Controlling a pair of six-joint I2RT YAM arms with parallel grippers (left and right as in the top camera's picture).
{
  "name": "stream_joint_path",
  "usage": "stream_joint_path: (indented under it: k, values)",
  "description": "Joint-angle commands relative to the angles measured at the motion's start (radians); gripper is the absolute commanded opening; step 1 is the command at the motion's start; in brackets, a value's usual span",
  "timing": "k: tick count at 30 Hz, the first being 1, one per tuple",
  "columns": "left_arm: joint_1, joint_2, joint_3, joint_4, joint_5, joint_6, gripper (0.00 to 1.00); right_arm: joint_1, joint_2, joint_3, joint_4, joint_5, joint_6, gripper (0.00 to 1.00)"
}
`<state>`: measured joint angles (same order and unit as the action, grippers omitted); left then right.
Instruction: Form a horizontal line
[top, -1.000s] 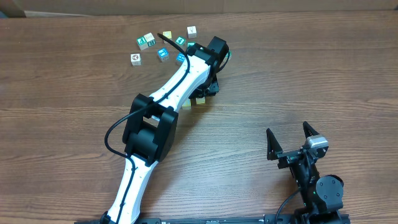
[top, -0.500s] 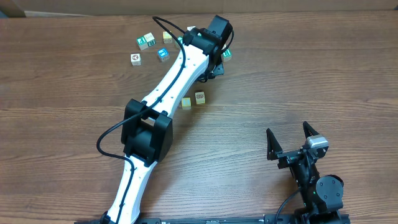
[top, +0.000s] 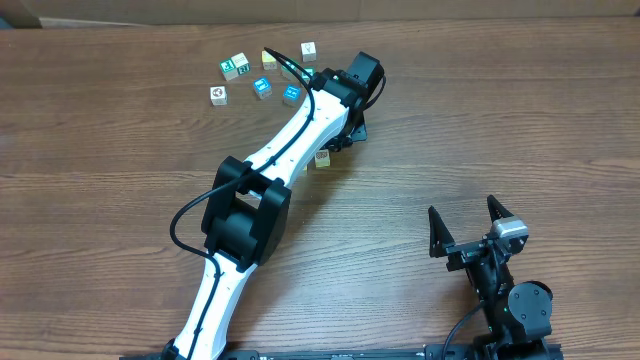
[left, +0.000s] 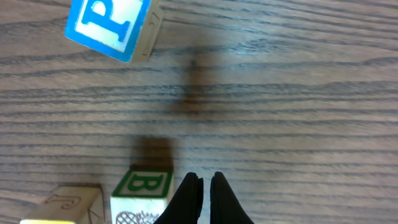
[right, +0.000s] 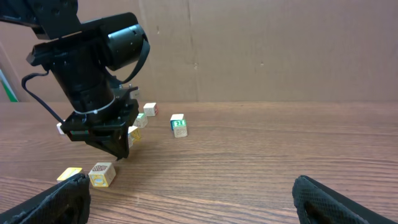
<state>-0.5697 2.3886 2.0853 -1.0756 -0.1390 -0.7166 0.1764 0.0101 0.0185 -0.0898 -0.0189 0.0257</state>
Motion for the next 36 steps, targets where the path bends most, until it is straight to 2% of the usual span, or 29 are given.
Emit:
stream_joint_path:
  k: [1, 11, 36]
  values:
    - [-0.001, -0.004, -0.039, 0.019, -0.027, -0.024, 0.04, -0.006, -0.007, -0.01, 0.005, 0.002, -0.004, 1.0]
    - [0.006, -0.004, -0.084, 0.085, -0.066, -0.024, 0.04, -0.006, -0.007, -0.01, 0.005, 0.002, -0.004, 1.0]
    - [0.0, -0.004, -0.085, -0.011, -0.044, 0.007, 0.04, -0.006, -0.007, -0.01, 0.005, 0.002, -0.004, 1.0]
